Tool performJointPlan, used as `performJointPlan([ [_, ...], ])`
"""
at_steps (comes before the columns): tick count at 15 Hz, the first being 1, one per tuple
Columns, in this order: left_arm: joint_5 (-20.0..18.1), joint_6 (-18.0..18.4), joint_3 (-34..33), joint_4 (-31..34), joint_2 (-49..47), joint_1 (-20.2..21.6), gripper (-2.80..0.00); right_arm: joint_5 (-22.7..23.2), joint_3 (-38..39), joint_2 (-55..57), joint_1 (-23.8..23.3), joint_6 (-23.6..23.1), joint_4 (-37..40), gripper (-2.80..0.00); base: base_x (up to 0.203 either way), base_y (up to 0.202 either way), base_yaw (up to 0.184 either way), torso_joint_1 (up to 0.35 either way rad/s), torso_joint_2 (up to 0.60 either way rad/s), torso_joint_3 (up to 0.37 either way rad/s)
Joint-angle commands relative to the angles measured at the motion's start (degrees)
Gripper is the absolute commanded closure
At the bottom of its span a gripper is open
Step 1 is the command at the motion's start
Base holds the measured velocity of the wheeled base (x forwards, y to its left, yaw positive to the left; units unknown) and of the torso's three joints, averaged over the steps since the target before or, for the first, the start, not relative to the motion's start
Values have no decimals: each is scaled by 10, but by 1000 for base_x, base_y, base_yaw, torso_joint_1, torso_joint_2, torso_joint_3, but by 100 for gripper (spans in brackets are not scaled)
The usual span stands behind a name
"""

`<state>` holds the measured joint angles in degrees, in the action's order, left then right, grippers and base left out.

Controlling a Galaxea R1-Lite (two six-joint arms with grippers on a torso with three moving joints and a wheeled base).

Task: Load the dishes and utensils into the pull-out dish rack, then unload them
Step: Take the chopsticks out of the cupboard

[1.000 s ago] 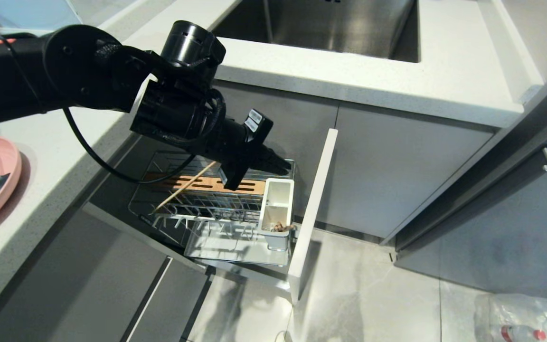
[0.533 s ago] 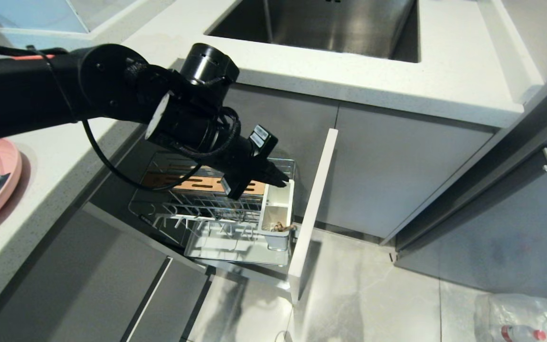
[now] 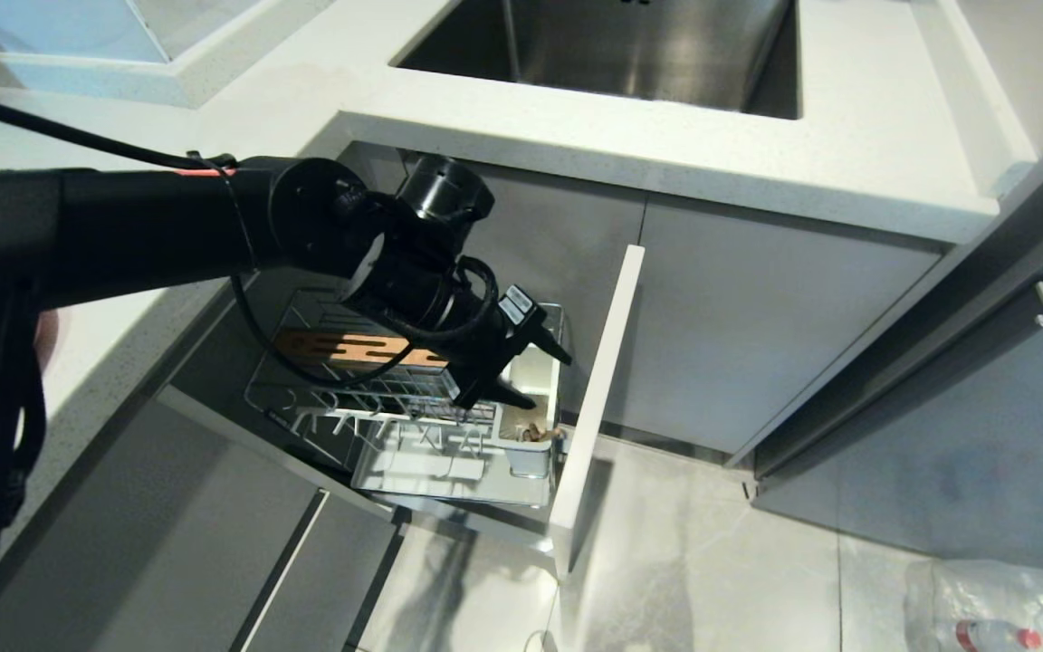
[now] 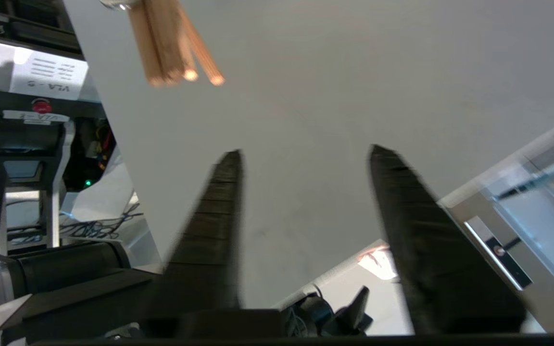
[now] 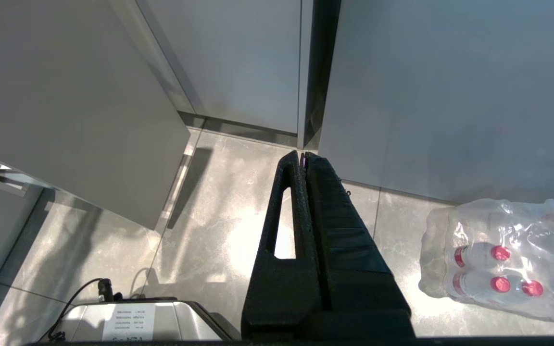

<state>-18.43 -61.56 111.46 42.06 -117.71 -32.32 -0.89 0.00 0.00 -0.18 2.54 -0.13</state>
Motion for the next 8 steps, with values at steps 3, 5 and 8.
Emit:
performJointPlan([
  [3,-3,5,0,2,-35,6,-280,0,0,0,0,0,0,0,0,0,0,0,0,0],
  [5,-5,6,0,0,-50,7,-280,0,0,0,0,0,0,0,0,0,0,0,0,0],
  [8,-6,15,0,-2,-65,8,-280,0,0,0,0,0,0,0,0,0,0,0,0,0],
])
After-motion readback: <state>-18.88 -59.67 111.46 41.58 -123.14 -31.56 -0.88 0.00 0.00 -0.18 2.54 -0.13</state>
